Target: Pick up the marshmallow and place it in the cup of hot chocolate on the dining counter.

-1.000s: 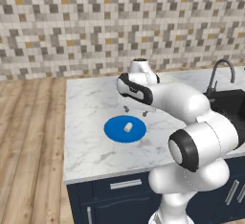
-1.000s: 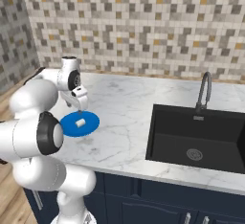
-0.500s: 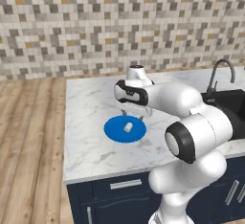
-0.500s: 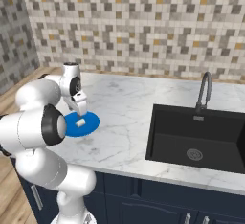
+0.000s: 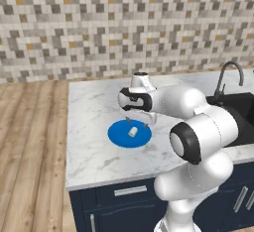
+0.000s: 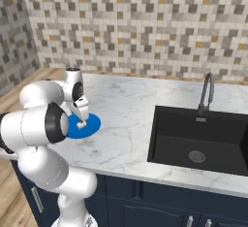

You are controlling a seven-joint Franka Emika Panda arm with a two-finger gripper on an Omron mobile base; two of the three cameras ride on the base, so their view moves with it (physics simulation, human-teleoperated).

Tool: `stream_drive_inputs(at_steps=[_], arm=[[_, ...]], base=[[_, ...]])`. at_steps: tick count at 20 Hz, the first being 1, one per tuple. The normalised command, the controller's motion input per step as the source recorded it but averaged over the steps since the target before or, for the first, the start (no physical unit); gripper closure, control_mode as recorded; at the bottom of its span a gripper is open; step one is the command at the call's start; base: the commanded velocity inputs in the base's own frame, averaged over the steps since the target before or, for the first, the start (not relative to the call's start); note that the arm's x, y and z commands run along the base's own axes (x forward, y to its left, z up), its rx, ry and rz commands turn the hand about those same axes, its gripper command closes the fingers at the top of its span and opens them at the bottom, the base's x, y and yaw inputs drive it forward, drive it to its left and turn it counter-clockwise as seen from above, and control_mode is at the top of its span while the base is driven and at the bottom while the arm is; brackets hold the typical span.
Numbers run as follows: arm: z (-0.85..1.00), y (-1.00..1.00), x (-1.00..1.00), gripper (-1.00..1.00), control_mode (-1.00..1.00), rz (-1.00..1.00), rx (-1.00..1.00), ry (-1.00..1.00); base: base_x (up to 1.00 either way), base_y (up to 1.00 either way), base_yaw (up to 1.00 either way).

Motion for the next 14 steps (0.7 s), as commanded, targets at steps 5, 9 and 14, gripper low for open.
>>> stream_drive_inputs(at_steps=[5, 9, 14], arm=[[-0.20, 0.00, 0.15, -1.00, -1.00, -0.02, 0.00, 0.00], [-0.21, 0.00, 0.20, -1.00, -1.00, -0.03, 0.00, 0.01], [-0.19, 0.00, 0.12, -1.00, -1.00, -0.03, 0.00, 0.01]], base=[[0.00, 0.00, 0.00], [0.00, 0.00, 0.00], [0.00, 0.00, 0.00]])
